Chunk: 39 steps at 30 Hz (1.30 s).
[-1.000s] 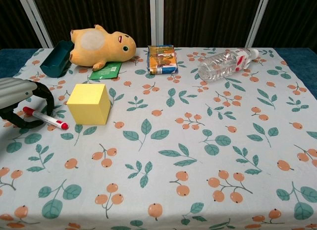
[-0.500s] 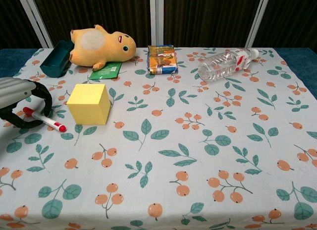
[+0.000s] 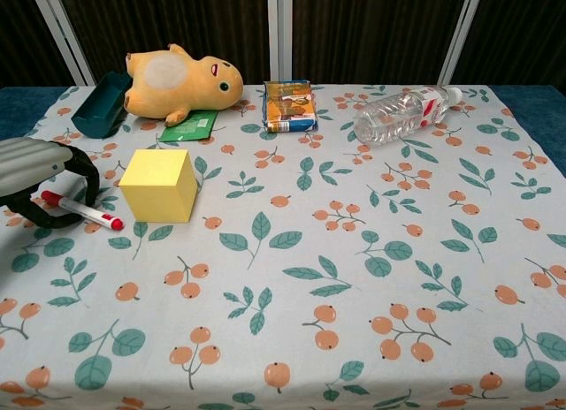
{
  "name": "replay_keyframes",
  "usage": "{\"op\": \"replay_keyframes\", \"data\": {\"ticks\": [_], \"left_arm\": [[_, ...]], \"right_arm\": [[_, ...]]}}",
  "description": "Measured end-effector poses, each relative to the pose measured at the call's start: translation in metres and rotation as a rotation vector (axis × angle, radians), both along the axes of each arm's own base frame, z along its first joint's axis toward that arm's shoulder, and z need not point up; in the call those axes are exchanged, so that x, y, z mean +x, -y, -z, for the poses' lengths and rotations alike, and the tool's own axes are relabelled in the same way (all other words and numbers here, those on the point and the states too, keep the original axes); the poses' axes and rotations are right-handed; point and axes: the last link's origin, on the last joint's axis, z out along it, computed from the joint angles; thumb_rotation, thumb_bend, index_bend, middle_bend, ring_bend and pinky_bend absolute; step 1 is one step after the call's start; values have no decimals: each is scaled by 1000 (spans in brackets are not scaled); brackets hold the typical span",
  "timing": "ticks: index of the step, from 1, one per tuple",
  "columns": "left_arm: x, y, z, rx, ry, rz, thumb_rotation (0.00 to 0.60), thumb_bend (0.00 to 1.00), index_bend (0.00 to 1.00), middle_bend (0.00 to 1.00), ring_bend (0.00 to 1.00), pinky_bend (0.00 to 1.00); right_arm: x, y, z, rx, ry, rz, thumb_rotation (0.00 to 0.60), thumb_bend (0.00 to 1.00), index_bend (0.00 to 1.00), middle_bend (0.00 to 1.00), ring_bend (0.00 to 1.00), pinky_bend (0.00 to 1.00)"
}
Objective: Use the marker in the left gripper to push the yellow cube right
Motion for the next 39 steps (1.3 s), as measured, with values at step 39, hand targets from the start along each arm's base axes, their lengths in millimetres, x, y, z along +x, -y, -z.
{"op": "replay_keyframes", "data": {"ticks": [39], "left_arm": [[3, 3, -19, 64, 54, 0, 600, 446, 722, 665, 380, 207]], "right_arm": [[0, 1, -2, -5, -2, -6, 600, 204, 157, 252, 90, 218]]}}
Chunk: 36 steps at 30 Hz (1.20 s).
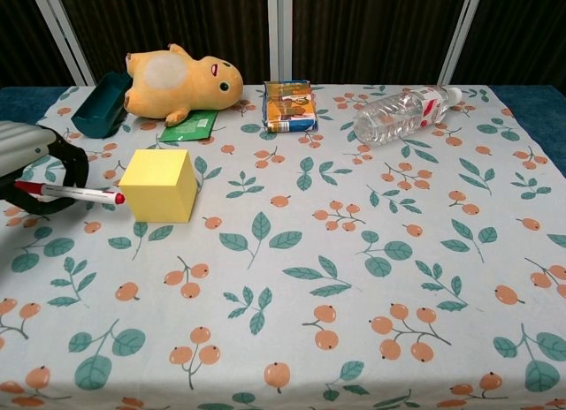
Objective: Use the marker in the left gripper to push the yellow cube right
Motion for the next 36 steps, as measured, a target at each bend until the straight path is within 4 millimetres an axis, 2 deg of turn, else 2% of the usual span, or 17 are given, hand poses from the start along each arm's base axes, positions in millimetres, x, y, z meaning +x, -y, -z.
{"op": "replay_keyframes", "data": {"ticks": [12, 20, 26, 36], "left_arm": [[-3, 7, -6, -13, 149, -125, 600, 446, 722, 666, 381, 207], [-5, 3, 0, -18, 109, -93, 600, 446, 722, 665, 381, 207], [3, -6, 8, -32, 97, -69, 600, 446, 722, 665, 380, 207], [31, -15, 23, -61, 134, -26, 600, 446, 722, 665, 380, 207]], "right_arm": [[2, 2, -2, 1, -2, -9, 600, 204, 157, 254, 90, 218], [0, 0, -2, -2, 2, -3, 600, 203, 157, 253, 90, 218], [-1, -1, -3, -5, 2, 6, 600, 204, 157, 254, 90, 218], [-4, -3, -5, -10, 3, 13, 600, 204, 157, 253, 90, 218]]}}
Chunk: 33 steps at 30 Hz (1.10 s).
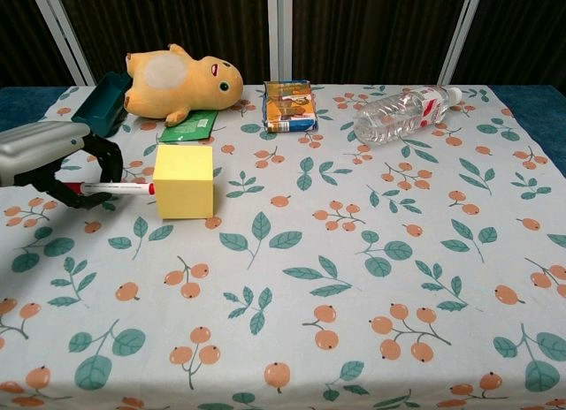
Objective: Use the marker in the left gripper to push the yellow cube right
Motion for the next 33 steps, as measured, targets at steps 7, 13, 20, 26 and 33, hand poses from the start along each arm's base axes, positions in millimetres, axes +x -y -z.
{"op": "replay_keyframes", "data": {"ticks": [7, 13, 20, 26, 33], "left_arm": [[22, -8, 13, -15, -4, 35, 600, 447, 722, 665, 381, 207], [36, -19, 21, -18, -33, 47, 600, 446, 722, 665, 381, 207], [48, -34, 30, -25, -62, 39, 600, 446, 721, 665, 380, 207], [63, -48, 33, -12, -40, 37, 600, 447, 722, 665, 381, 207], [69, -58, 35, -12, -58, 34, 600, 446, 722, 665, 381, 207]], "right_arm": [[-2, -1, -1, -2, 0, 7, 600, 204, 157, 253, 90, 218], [-3, -2, -2, -3, 0, 11, 600, 204, 156, 254, 90, 218], [-4, -3, -2, -4, 0, 16, 600, 203, 157, 253, 90, 218], [-5, -4, -1, -4, 0, 19, 600, 203, 157, 253, 90, 218], [-5, -3, -2, -5, 2, 20, 600, 203, 157, 254, 90, 218]]}}
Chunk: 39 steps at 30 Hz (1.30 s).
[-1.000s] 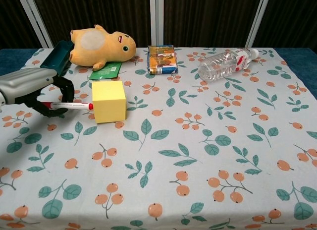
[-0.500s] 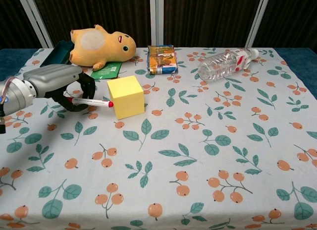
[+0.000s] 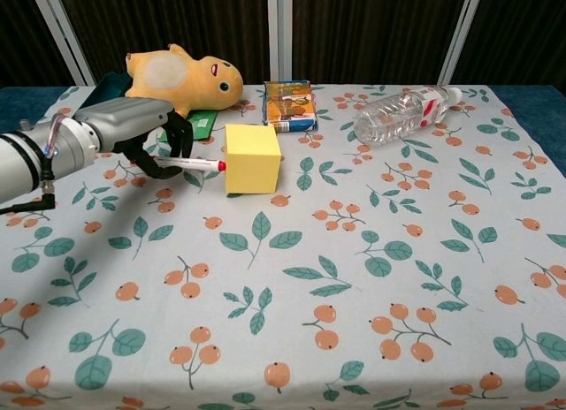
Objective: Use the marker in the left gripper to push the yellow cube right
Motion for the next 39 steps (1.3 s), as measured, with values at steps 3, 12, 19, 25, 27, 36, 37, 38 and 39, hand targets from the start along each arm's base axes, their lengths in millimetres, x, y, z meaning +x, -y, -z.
{"op": "replay_keyframes", "data": {"ticks": [3, 12, 19, 25, 27, 36, 37, 38, 39], "left_arm": [[-10, 1, -4, 6, -32, -6, 600, 446, 722, 665, 381, 207], [-34, 7, -21, 29, -59, -44, 600, 446, 722, 666, 381, 207], [-13, -4, -12, 25, -9, -48, 600, 447, 722, 666, 381, 207], [7, -15, -2, 9, 5, -40, 600, 447, 721, 666, 381, 207], [13, -19, 1, 6, 6, -38, 600, 447, 722, 665, 381, 207], [34, -26, 13, -15, 2, -2, 600, 447, 722, 665, 381, 207], [36, -26, 14, -20, 3, 1, 600, 446, 722, 666, 381, 207], [38, -27, 16, -24, 3, 4, 600, 446, 722, 666, 381, 207], [41, -27, 18, -27, 2, 10, 600, 447, 722, 666, 381, 207]], "right_arm": [[0, 1, 0, 3, 0, -3, 600, 204, 157, 253, 90, 218], [1, 4, 3, 11, 5, -12, 600, 203, 156, 254, 90, 218], [-2, 2, 1, 5, 2, 1, 600, 203, 157, 254, 90, 218], [-5, 0, -1, 0, 1, 13, 600, 203, 157, 253, 90, 218], [-5, 0, -2, -1, 0, 16, 600, 204, 157, 254, 90, 218], [-8, 0, -2, -1, -1, 26, 600, 203, 157, 254, 90, 218], [-8, 0, -3, -1, -2, 27, 600, 203, 157, 254, 90, 218], [-8, 0, -3, -1, -2, 28, 600, 203, 157, 254, 90, 218], [-8, 1, -3, -1, -2, 29, 600, 204, 157, 254, 90, 218]]}}
